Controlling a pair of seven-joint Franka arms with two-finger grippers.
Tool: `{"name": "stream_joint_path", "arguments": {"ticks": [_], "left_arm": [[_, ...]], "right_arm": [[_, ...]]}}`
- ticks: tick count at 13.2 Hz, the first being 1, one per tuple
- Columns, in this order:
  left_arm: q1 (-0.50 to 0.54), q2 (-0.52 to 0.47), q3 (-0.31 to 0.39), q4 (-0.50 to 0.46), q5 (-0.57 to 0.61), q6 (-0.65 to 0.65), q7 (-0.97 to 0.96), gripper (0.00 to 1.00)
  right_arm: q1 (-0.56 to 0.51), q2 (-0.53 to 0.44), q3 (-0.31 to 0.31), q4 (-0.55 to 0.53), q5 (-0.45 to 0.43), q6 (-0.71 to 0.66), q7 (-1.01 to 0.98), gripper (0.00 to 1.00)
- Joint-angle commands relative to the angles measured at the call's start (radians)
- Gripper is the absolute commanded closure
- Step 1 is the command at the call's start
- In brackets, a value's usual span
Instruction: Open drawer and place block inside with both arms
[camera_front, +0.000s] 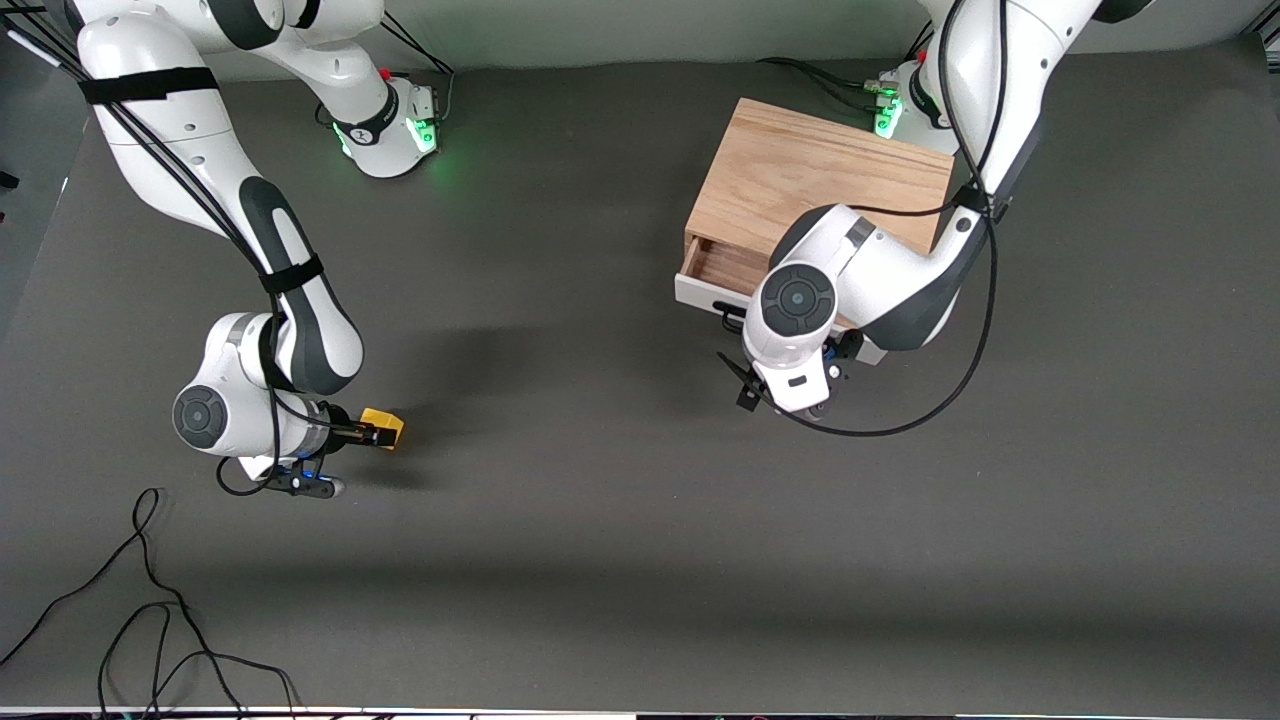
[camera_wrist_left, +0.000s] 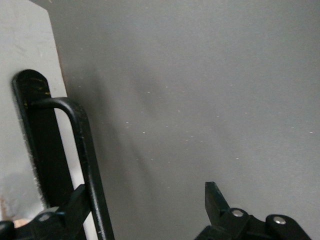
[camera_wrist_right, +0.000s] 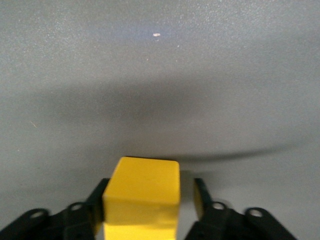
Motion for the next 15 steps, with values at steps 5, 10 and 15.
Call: {"name": "stream_joint_path", "arguments": {"ticks": [5,10,15], "left_arm": [[-0.018,0.083,0.003,0.119,0.034,0.132,-0.017,0.0],[-0.052,0.103,0.049,0.174,0.033,0.152,-0.016,0.0],[-0.041,0.074,0.053,0.217,0.034,0.081,-0.005,0.0]], "right_arm": [[0.02,-0.078,0.006,0.138,-0.006,-0.236,0.03,1.0],[0.019,-0.196,-0.003,0.359,-0.01,-0.567,0.035,1.0],[0.011,-0.291,-0.024,0.496,-0.035,-0.781,0.021,1.0]]}}
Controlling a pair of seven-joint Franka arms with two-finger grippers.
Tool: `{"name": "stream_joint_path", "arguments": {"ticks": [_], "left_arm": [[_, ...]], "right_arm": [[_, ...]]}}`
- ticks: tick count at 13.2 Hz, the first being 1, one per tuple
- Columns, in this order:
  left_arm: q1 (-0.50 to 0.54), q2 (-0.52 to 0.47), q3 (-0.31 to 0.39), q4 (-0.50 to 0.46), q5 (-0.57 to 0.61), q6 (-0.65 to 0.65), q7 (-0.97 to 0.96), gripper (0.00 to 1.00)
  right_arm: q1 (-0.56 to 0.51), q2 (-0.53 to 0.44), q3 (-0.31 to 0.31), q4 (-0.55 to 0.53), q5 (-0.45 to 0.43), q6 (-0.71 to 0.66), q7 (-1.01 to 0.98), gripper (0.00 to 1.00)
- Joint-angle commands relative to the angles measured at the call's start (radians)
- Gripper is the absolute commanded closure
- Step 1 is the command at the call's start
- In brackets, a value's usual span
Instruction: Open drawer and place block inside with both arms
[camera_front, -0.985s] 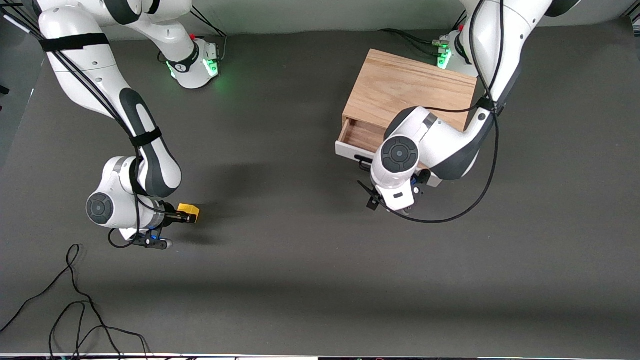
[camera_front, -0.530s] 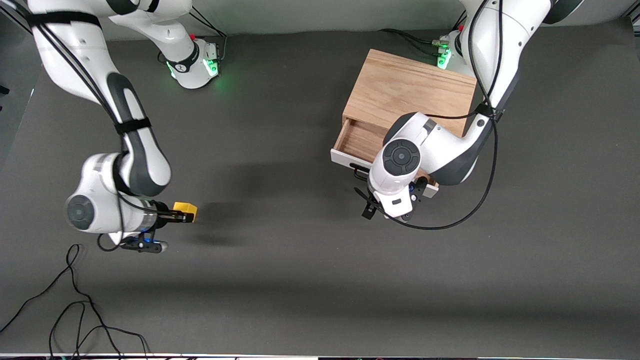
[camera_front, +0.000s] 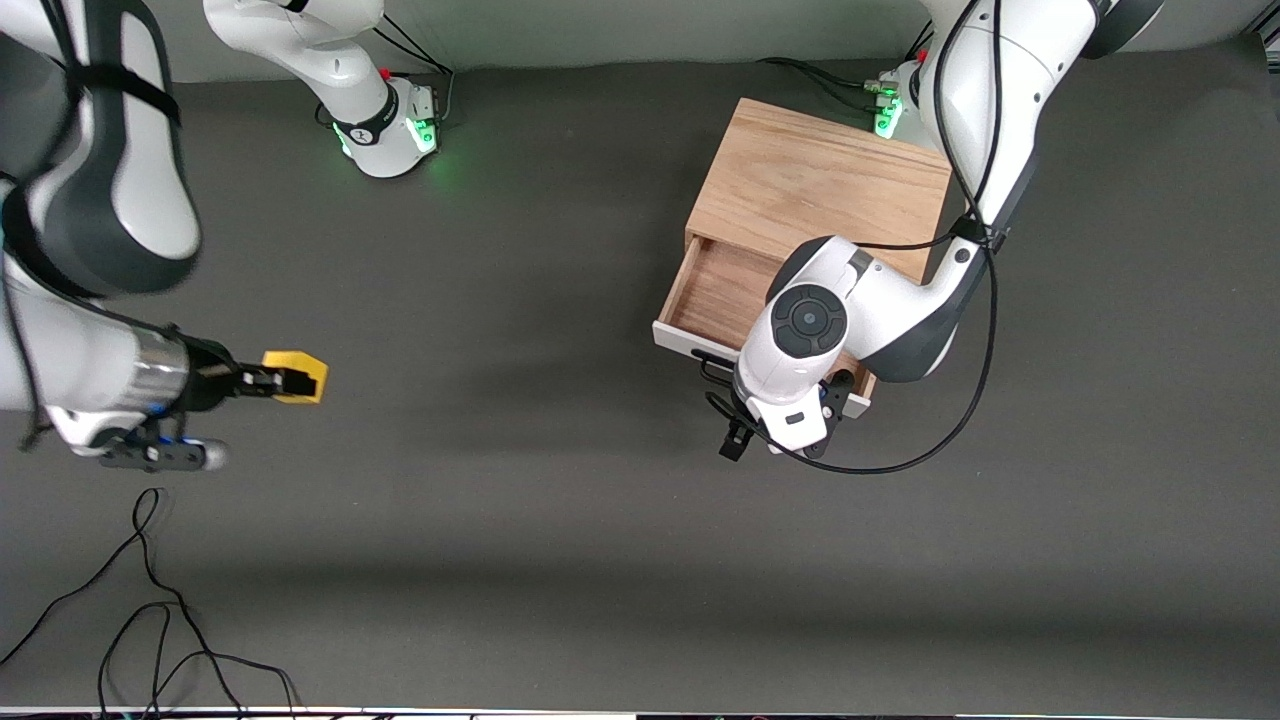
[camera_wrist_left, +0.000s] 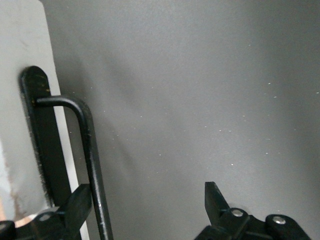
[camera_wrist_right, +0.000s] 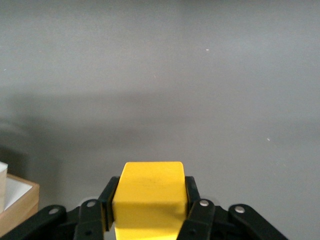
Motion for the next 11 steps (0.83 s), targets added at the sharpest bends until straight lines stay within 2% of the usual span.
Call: {"name": "stream_joint_path", "arguments": {"ticks": [1,3,4,7,9,11], "left_arm": [[-0.01,-0.011,0.016,0.121,0.02,-0.114,0.001,0.0],[-0.003,-0.029,0.016,0.232,0.017,-0.25,0.056,0.0],[0.023,-0.046,0.013,0.265,0.011,-0.312,0.092,0.0],[0.106,-0.151,0.008,0.267,-0.035,-0.483,0.342,0.0],[0.193,-0.221,0.01,0.264,-0.109,-0.637,0.608,0.0],[0.278,-0.274,0.01,0.254,-0.132,-0.747,0.863,0.0]], "right_arm": [[0.002,-0.053,-0.015,0.034,-0.025,-0.069,0.013,1.0],[0.016,-0.064,-0.004,0.046,-0.039,-0.093,0.024,1.0],[0.056,-0.064,-0.001,0.05,-0.069,-0.096,0.028,1.0],[0.152,-0.048,-0.001,0.054,-0.072,-0.092,0.134,1.0],[0.214,-0.021,-0.001,0.067,-0.071,-0.076,0.189,1.0],[0.284,0.03,0.0,0.115,-0.066,-0.038,0.322,1.0]]}}
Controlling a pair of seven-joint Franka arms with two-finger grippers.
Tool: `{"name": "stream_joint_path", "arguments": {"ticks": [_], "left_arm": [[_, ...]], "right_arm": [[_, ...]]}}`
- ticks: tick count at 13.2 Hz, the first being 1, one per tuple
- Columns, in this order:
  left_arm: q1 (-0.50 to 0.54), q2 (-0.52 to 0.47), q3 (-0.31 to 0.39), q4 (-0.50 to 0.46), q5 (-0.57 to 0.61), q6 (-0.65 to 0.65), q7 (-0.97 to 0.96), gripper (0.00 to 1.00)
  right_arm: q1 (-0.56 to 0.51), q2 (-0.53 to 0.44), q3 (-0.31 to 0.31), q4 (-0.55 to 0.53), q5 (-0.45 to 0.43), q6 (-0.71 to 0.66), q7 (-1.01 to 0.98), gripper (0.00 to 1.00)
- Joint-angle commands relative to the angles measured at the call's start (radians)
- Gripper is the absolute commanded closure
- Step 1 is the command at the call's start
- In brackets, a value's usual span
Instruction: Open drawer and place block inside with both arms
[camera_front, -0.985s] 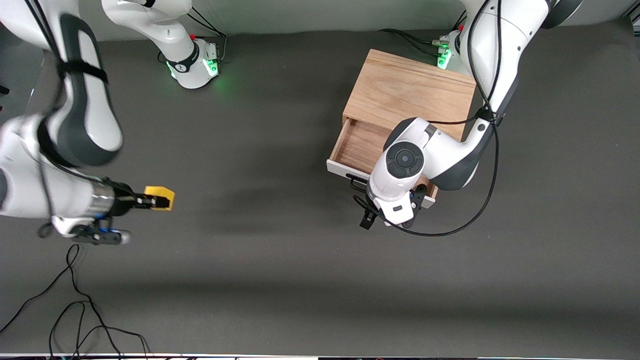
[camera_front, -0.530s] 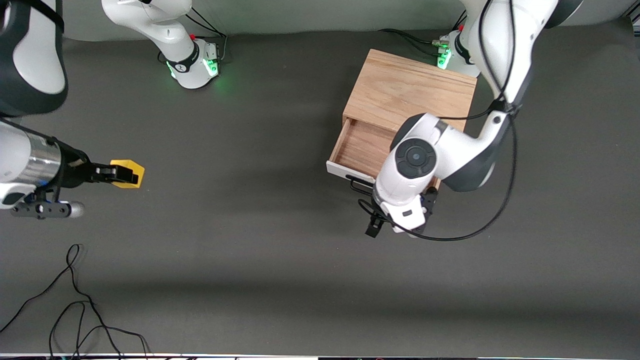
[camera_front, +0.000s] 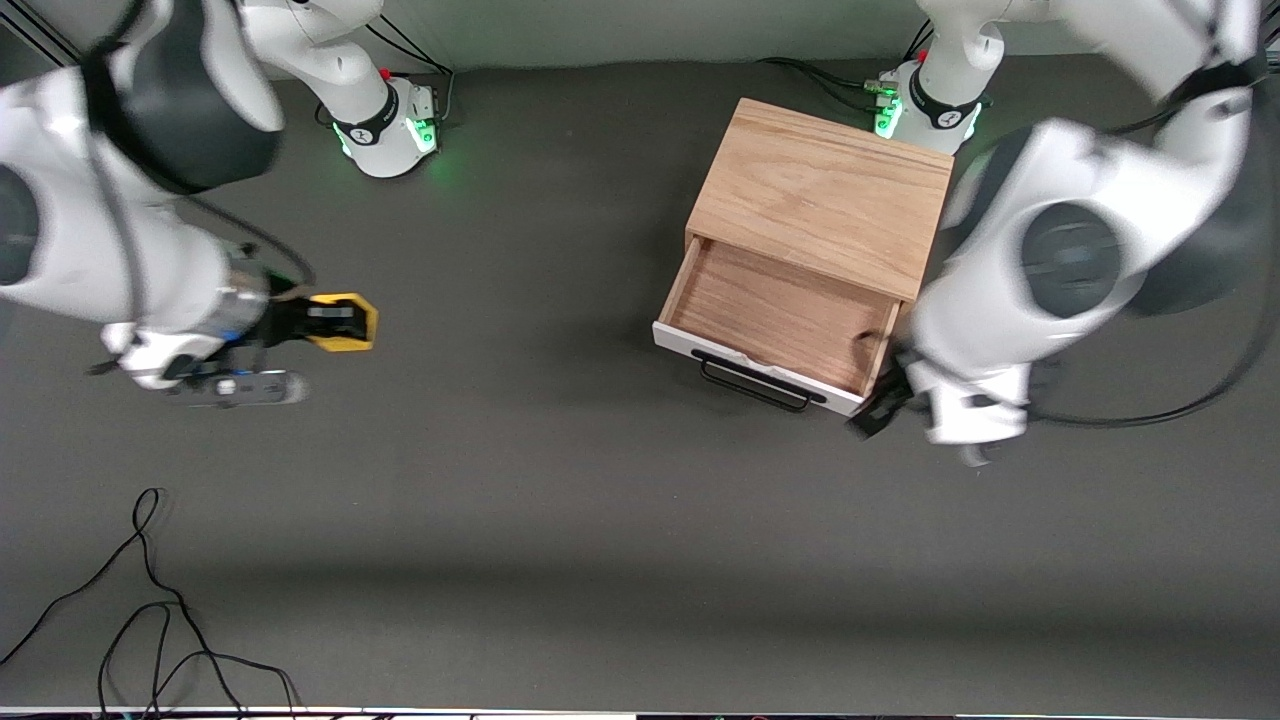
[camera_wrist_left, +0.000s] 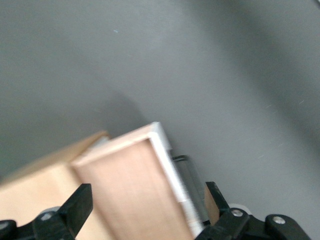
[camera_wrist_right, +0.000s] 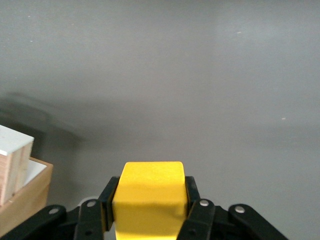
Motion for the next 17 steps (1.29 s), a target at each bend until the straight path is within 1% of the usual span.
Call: {"name": "stream_joint_path", "arguments": {"ticks": [1,3,5,7,9,10,12,14,15,17], "left_arm": [[0.099,-0.094,0.0,-0.054,-0.037,-0.106,0.303,0.0],[0.166,-0.152,0.002,-0.101,-0.037,-0.143,0.501,0.0],[0.243,-0.22,0.002,-0.17,-0.037,-0.152,0.74,0.0],[0.283,-0.319,0.003,-0.288,-0.037,-0.116,0.88,0.0],[0.324,-0.436,0.005,-0.441,-0.04,-0.015,1.0,0.0],[0.331,-0.47,0.009,-0.491,-0.043,0.022,1.038,0.0],[0.331,-0.476,0.017,-0.497,-0.043,0.042,1.092,0.0],[0.331,-0.468,0.02,-0.482,-0.043,0.044,1.097,0.0],[0.334,-0.465,0.022,-0.476,-0.046,0.049,1.098,0.0],[0.337,-0.465,0.026,-0.473,-0.047,0.082,1.097,0.0]], "right_arm": [[0.092,0.088,-0.005,0.104,-0.012,0.036,0.192,1.0],[0.183,0.147,-0.005,0.158,-0.012,0.053,0.281,1.0],[0.275,0.203,-0.005,0.179,-0.014,0.09,0.372,1.0],[0.353,0.256,-0.005,0.182,-0.012,0.162,0.49,1.0],[0.405,0.295,-0.004,0.184,-0.009,0.225,0.573,1.0],[0.424,0.312,0.003,0.196,-0.005,0.249,0.61,1.0],[0.435,0.359,0.036,0.234,0.006,0.28,0.686,1.0],[0.435,0.421,0.108,0.282,0.003,0.315,0.76,1.0],[0.442,0.448,0.127,0.309,0.0,0.338,0.81,1.0],[0.479,0.482,0.13,0.336,-0.003,0.378,0.835,1.0]]}}
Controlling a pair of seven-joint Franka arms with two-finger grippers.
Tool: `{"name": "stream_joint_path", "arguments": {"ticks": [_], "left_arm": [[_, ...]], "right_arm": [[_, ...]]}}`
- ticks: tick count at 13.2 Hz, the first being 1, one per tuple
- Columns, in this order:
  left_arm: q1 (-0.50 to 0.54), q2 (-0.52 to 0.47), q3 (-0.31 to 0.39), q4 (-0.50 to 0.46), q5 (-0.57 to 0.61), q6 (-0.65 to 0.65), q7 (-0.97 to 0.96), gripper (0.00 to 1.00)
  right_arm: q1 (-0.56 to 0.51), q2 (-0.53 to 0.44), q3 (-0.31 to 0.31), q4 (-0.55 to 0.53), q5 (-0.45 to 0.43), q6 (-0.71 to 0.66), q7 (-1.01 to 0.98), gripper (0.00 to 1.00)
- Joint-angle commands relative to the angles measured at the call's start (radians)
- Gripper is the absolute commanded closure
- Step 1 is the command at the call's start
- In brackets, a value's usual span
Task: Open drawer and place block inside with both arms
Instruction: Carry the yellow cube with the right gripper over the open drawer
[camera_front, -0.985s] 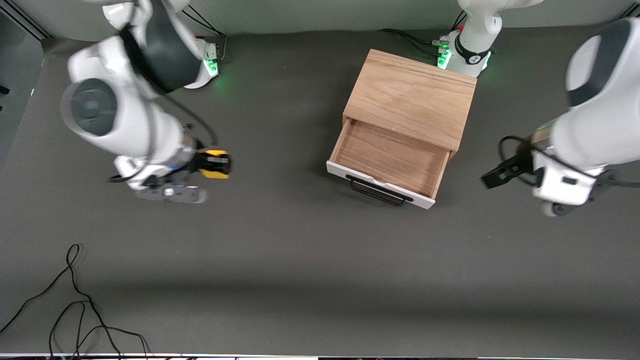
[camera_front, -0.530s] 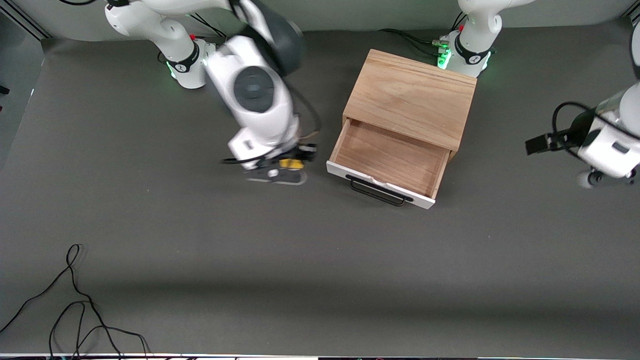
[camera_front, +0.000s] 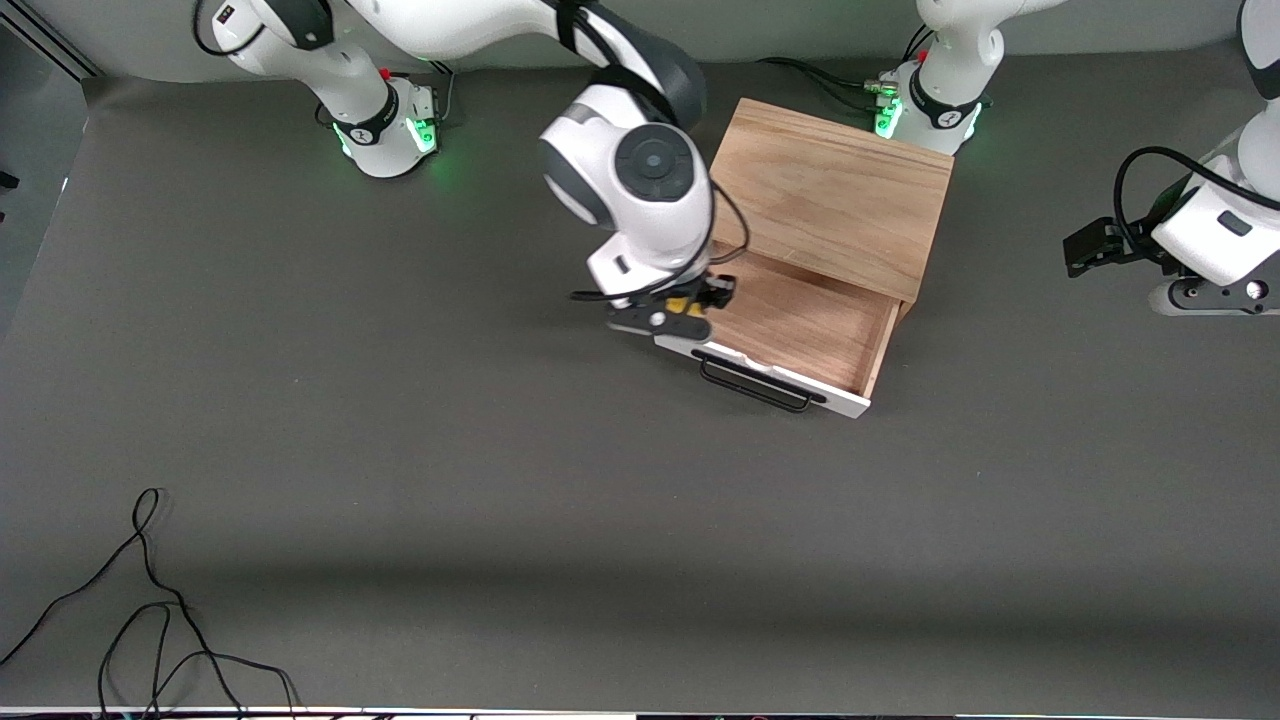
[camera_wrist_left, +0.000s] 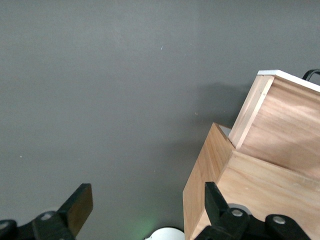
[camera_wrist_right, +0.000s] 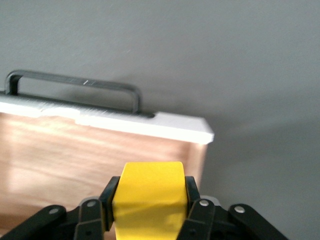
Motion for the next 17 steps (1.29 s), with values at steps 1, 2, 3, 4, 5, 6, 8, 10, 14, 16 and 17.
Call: {"name": "stream_joint_path", "arguments": {"ticks": [1,2,3,4,5,6,8,10,14,16,17], "left_arm": [[0.013,-0.022,0.005,-0.015,-0.026,0.041,0.028,0.0],[0.013,-0.021,0.013,-0.009,-0.04,0.048,0.028,0.0],[0.013,-0.021,0.019,-0.004,-0.046,0.053,0.03,0.0],[0.013,-0.019,0.019,0.0,-0.046,0.056,0.03,0.0],[0.013,-0.015,0.019,0.008,-0.046,0.056,0.03,0.0],[0.013,-0.012,0.019,0.011,-0.046,0.058,0.03,0.0],[-0.034,0.002,0.052,0.03,-0.046,0.056,0.03,0.0],[-0.235,0.004,0.251,0.037,-0.046,0.058,0.032,0.0],[-0.334,0.002,0.341,0.045,-0.046,0.059,0.032,0.0],[-0.326,0.001,0.341,0.039,-0.046,0.058,0.07,0.0],[-0.326,0.001,0.341,0.037,-0.048,0.058,0.076,0.0]], "right_arm": [[0.033,0.076,0.004,0.092,-0.004,0.033,0.052,1.0],[0.038,0.089,0.004,0.092,-0.004,0.052,0.06,1.0],[0.041,0.107,0.006,0.092,-0.004,0.078,0.088,1.0],[0.058,0.124,0.004,0.092,-0.005,0.096,0.112,1.0],[0.061,0.142,0.004,0.092,-0.007,0.102,0.115,1.0],[0.061,0.153,0.004,0.09,-0.007,0.104,0.115,1.0],[0.061,0.161,0.0,0.087,-0.007,0.104,0.113,1.0],[0.061,0.161,-0.001,0.083,-0.088,0.108,0.09,0.0],[0.047,0.121,0.0,0.084,-0.11,0.063,0.087,0.0],[0.034,0.04,-0.007,0.084,-0.116,-0.028,0.086,0.0],[0.02,-0.012,-0.011,0.077,-0.114,-0.051,0.086,0.0]]}}
